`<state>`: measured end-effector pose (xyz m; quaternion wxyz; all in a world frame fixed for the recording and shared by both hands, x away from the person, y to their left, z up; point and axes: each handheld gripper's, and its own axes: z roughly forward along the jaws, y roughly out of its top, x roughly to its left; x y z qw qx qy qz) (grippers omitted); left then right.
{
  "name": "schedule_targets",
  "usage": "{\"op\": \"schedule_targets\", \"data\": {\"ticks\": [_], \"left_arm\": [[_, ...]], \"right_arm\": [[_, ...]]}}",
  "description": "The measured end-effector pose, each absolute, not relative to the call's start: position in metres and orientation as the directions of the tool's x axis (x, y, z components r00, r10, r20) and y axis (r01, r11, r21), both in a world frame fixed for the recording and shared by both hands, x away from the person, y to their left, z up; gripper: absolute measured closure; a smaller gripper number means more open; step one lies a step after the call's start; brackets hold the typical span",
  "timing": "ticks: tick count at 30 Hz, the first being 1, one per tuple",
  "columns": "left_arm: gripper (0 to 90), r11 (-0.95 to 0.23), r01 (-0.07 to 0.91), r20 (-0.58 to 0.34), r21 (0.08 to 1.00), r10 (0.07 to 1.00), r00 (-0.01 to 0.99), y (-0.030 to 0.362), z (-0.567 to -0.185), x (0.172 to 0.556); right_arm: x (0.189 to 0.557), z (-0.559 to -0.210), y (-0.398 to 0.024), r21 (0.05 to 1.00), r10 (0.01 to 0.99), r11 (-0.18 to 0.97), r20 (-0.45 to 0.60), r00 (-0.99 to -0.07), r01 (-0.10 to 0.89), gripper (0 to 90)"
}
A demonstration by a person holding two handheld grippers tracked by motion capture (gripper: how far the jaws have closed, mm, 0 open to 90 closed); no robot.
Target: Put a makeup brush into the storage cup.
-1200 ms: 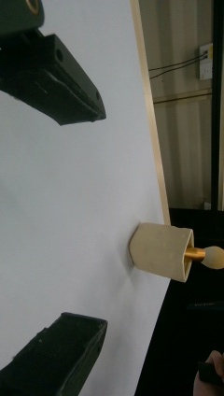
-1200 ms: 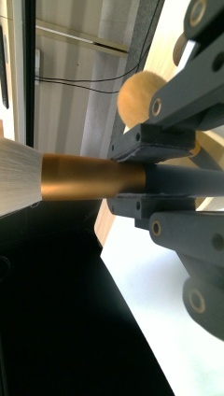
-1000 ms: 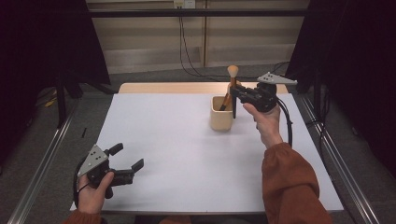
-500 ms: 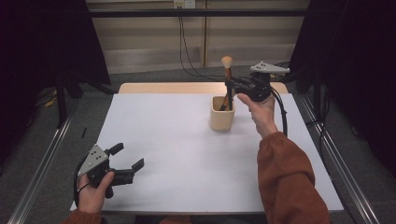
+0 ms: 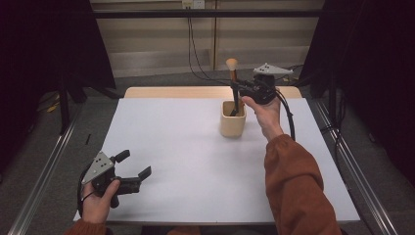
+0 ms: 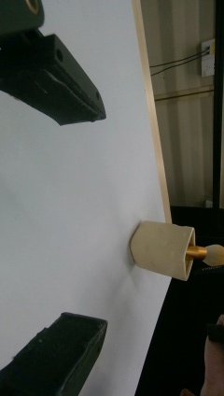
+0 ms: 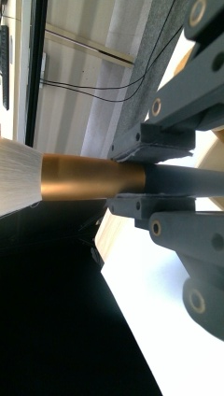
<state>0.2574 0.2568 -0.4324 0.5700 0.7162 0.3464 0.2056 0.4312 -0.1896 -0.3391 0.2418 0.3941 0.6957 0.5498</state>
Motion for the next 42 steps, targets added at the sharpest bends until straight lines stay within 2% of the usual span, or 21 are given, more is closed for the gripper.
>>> {"op": "schedule_targets", "data": {"ticks": [24, 42], "left_arm": [[2.2, -0.116, 0.260, -0.095, 0.959, 0.728, 0.679, 0.257, -0.432, 0.257], [2.2, -0.118, 0.261, -0.095, 0.958, 0.728, 0.679, 0.257, -0.432, 0.258]], "right_arm": [[0.433, -0.370, -0.189, 0.953, 0.815, 0.110, 0.076, -0.575, 0.282, 74.1], [0.429, -0.388, -0.197, 0.945, 0.816, 0.093, 0.109, -0.568, 0.314, 74.1]]}}
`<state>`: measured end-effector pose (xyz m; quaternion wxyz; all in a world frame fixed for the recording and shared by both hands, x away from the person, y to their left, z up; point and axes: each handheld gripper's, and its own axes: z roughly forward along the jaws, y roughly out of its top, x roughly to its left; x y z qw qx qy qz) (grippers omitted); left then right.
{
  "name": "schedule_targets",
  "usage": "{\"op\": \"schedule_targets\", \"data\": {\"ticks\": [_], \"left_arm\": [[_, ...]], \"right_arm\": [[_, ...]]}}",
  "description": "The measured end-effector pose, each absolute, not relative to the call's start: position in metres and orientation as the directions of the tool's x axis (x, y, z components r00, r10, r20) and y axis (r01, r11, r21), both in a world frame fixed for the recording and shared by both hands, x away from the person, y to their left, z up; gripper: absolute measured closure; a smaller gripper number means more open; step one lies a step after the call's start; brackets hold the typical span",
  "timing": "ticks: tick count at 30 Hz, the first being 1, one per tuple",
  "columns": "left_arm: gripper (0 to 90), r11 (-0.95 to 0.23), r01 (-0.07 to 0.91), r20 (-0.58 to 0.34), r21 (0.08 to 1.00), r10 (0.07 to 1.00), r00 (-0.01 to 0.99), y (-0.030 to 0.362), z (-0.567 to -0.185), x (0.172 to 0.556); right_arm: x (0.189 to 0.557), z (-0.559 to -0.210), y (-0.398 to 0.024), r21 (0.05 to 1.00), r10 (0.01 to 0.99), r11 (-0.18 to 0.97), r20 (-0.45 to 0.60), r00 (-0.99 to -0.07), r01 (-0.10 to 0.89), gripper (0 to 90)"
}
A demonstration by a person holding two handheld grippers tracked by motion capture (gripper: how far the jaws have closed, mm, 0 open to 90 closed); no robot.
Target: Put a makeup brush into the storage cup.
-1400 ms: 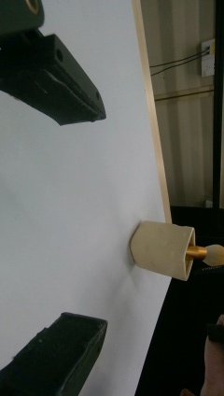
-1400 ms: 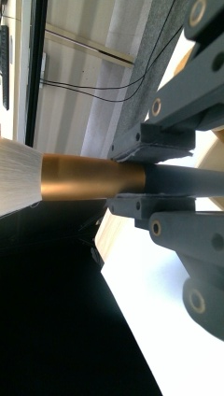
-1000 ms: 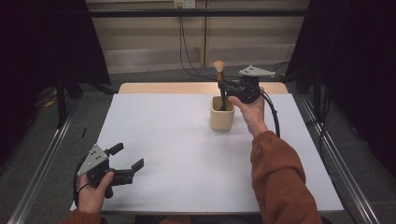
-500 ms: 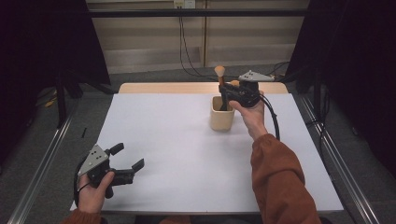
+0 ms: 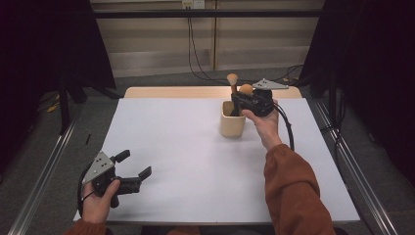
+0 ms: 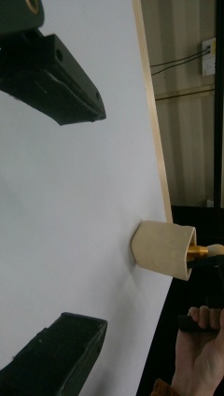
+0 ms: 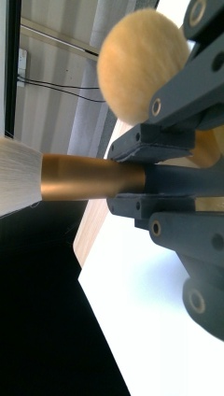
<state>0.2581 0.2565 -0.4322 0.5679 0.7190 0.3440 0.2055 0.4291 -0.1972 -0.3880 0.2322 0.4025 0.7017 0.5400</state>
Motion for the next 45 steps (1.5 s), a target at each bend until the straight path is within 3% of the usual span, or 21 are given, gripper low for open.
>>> {"op": "schedule_targets", "data": {"ticks": [45], "left_arm": [[2.2, -0.118, 0.267, -0.099, 0.957, 0.728, 0.679, 0.256, -0.434, 0.258]], "right_arm": [[0.414, -0.417, -0.203, 0.915, 0.819, 0.084, 0.162, -0.550, 0.395, 73.8]]}}
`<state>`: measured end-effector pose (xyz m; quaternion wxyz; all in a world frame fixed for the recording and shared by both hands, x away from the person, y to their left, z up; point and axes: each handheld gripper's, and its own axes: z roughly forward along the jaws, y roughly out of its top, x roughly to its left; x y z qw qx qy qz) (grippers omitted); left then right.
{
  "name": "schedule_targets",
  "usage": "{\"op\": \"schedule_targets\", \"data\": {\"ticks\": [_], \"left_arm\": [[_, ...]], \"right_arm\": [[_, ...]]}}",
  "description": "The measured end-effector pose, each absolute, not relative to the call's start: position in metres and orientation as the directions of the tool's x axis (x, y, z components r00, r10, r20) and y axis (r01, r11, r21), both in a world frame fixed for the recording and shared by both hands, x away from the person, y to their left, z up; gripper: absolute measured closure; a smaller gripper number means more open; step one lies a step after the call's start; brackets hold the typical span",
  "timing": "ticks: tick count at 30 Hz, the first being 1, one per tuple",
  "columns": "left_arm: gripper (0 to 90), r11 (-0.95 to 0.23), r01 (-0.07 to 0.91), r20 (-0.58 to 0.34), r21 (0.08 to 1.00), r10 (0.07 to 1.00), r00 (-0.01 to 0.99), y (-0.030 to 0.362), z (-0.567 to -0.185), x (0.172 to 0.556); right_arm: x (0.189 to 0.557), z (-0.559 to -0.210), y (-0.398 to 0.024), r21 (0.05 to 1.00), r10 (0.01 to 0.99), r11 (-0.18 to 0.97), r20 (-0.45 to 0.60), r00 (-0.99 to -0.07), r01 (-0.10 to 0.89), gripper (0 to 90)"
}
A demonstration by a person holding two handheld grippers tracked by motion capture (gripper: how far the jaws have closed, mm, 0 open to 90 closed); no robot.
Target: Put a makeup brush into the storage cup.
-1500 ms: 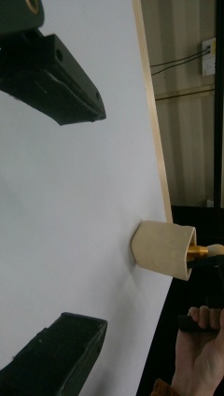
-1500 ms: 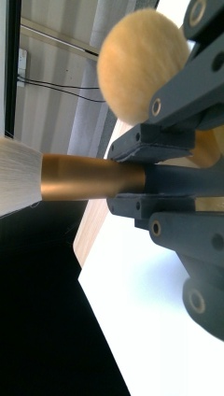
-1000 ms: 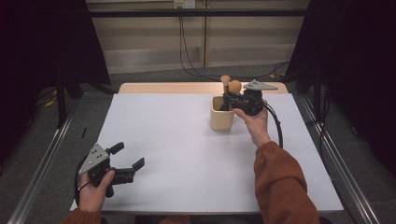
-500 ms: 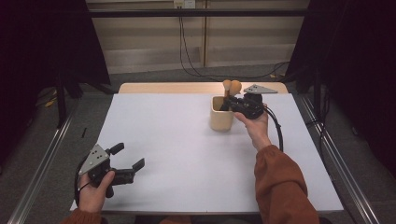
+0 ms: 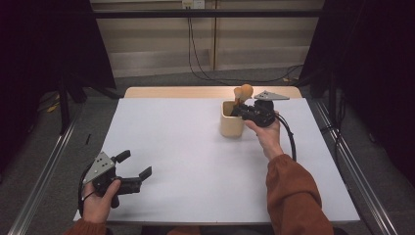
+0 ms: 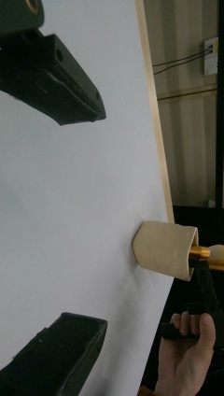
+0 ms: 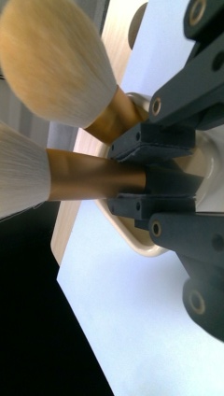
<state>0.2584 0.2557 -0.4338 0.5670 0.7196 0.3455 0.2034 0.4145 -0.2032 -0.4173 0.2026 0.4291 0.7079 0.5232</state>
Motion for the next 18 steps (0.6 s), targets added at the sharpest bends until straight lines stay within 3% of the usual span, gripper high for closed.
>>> {"op": "schedule_targets", "data": {"ticks": [11, 18], "left_arm": [[2.3, -0.123, 0.267, -0.095, 0.956, 0.729, 0.678, 0.2566, -0.4336, 0.2578], [2.2, -0.127, 0.266, -0.092, 0.956, 0.729, 0.679, 0.2563, -0.4336, 0.2572]], "right_arm": [[0.4142, -0.4230, -0.2054, 0.905, 0.823, 0.083, 0.173, -0.540, 0.416, 70.6], [0.4103, -0.4209, -0.2056, 0.908, 0.823, 0.070, 0.181, -0.539, 0.412, 58.8]]}}
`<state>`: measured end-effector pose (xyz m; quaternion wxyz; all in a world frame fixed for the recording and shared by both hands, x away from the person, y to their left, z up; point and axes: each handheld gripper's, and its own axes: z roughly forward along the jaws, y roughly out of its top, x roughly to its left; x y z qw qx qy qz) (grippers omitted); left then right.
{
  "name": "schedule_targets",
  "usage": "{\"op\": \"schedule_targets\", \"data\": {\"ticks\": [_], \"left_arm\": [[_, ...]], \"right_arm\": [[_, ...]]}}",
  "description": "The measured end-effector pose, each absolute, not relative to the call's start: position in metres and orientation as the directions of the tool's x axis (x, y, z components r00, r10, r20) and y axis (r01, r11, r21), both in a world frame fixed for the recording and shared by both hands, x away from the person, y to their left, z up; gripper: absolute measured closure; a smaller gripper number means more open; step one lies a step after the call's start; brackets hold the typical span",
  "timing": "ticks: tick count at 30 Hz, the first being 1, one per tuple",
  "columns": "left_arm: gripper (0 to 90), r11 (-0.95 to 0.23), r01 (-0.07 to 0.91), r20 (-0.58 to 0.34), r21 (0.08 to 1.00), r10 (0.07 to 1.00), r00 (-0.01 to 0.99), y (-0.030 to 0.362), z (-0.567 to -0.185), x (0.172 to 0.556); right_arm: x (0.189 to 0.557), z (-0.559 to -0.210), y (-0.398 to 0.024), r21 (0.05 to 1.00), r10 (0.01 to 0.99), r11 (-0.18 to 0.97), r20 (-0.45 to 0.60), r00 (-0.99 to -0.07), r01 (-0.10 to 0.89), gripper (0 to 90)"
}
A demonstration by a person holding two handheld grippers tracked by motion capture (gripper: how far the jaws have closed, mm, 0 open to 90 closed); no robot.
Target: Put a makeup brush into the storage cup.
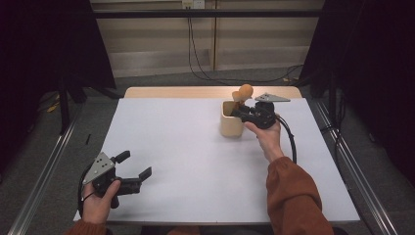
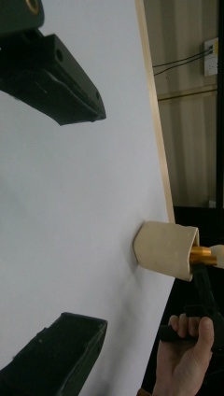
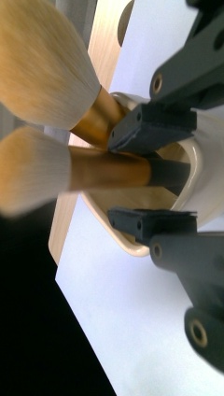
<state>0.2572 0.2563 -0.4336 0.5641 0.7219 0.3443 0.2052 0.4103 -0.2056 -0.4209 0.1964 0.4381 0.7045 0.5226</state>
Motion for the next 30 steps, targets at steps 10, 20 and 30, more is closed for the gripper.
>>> {"op": "schedule_targets", "data": {"ticks": [10, 20, 30], "left_arm": [[2.2, -0.122, 0.270, -0.097, 0.955, 0.734, 0.672, 0.256, -0.434, 0.259], [2.2, -0.122, 0.275, -0.095, 0.954, 0.746, 0.659, 0.259, -0.435, 0.258], [2.2, -0.110, 0.274, -0.096, 0.955, 0.761, 0.641, 0.265, -0.434, 0.251]], "right_arm": [[0.407, -0.416, -0.213, 0.911, 0.830, 0.069, 0.173, -0.530, 0.406, 42.1], [0.404, -0.420, -0.228, 0.902, 0.839, 0.057, 0.190, -0.511, 0.429, 24.7], [0.401, -0.419, -0.228, 0.902, 0.842, 0.060, 0.184, -0.507, 0.427, 7.1]]}}
